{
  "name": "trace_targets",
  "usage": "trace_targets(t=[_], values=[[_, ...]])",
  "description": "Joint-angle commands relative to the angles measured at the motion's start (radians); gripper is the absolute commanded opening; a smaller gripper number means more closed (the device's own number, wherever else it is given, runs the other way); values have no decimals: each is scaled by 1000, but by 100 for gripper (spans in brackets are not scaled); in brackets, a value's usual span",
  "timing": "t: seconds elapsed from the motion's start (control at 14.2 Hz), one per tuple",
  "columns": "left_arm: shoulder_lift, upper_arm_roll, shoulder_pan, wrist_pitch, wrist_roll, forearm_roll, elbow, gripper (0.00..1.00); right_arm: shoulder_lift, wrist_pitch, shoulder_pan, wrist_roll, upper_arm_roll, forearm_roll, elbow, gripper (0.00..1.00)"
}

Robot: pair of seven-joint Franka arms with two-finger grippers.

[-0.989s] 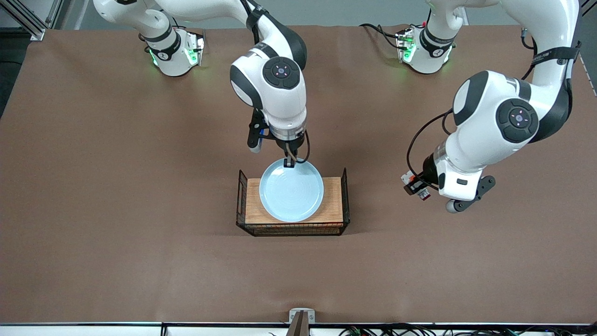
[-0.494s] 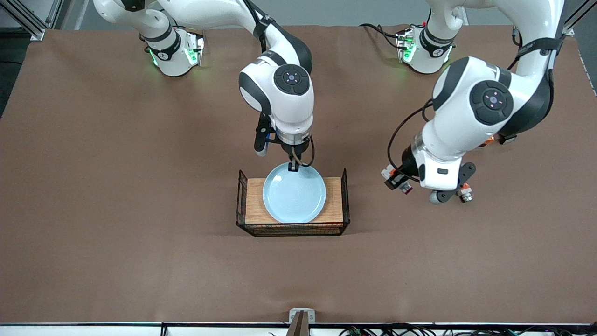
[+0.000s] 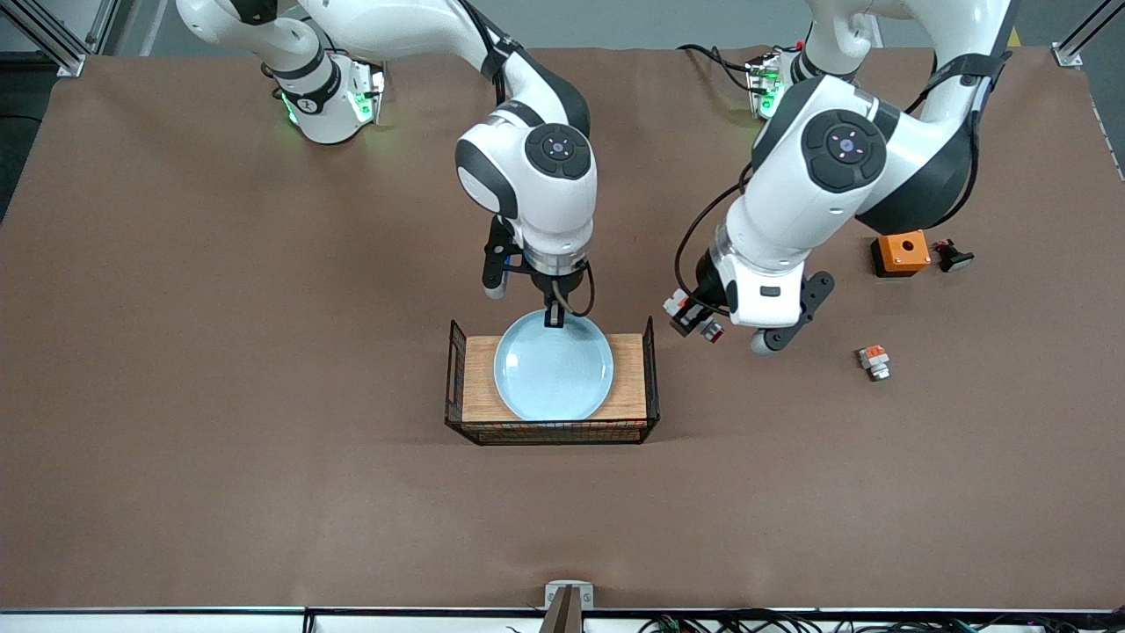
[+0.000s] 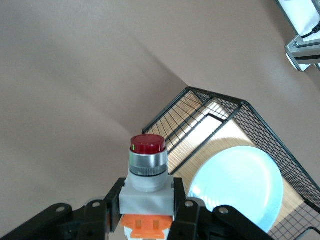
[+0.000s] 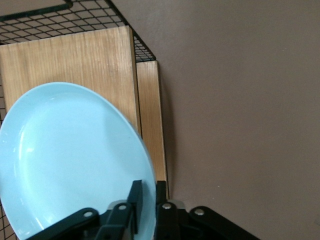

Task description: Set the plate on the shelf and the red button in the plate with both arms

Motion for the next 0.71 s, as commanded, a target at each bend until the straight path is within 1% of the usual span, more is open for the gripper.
trace_targets(t=[0.0,0.21,0.49,0.64], values=[[53,3,-29,-26,-75,2,86,31,32,7,6,21,-9,-34,37,100],[69,7,-39,-15,-100,2,100,31,30,6,5,18,-9,-34,39,100],[69,7,-39,-12,-103,2,100,31,26,-20,-7,9,-2,-28,69,100],[70,7,-40,-3,-103,2,100,31,26,-68,-14,-70,1,-9,104,100]])
